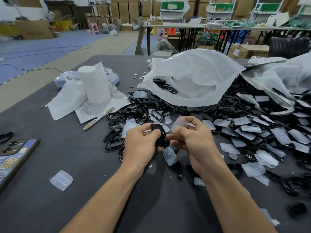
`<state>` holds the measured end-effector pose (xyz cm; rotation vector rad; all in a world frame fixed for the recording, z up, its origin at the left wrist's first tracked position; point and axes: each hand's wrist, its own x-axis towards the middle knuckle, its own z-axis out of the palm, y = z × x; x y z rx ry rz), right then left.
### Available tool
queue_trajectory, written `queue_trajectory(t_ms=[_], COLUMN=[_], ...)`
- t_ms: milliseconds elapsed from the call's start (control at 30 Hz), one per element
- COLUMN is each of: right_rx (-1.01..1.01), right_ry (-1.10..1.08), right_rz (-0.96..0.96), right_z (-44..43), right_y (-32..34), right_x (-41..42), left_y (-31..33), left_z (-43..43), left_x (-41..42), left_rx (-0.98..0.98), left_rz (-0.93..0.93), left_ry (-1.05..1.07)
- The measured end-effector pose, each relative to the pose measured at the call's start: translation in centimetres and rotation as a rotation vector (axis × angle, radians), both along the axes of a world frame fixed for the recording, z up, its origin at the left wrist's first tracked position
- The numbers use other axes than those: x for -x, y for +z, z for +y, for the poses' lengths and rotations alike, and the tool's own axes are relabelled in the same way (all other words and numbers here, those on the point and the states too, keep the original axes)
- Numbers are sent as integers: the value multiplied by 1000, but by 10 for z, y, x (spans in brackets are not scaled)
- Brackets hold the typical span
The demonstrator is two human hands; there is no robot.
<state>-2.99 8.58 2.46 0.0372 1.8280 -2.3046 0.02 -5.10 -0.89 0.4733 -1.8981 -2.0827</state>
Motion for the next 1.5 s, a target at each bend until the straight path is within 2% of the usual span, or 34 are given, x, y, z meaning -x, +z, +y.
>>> queue_trajectory(t_ms=[300,500,633,700,800,867,933,1133,1300,1500], right_rx=[-202,-132,65,101,-63,-240,-332,-162,-408,-465], right_ry=[-6,-37,-8,-25,-94,-150,-169,1,-23,-68], right_rz=[141,212,77,34,110,182,212,106,156,210], right_z=[-2,-8,-16,-19,-20,-20,-19,-14,-15,-14], right_y=[-3,-5,-7,-9,-16,-21,-22,-16,-20,-19], right_x=[-3,-7,-11,-12,-9,-8,-7,-2,-3,-4], left_y=[-1,-2,4,5,6,8,10,10,9,11], left_z=[1,2,6,7,7,8,9,6,7,7], left_x=[1,0,-4,-3,-2,-3,-4,-1,-2,-4], left_rx=[46,69,-62,-148,-262,-299,-321,-308,-298,-259], left_rz=[34,17,53,55,67,69,64,-9,2,3], left_ry=[28,-4,-98,-101,-132,-172,-197,-170,-167,-225])
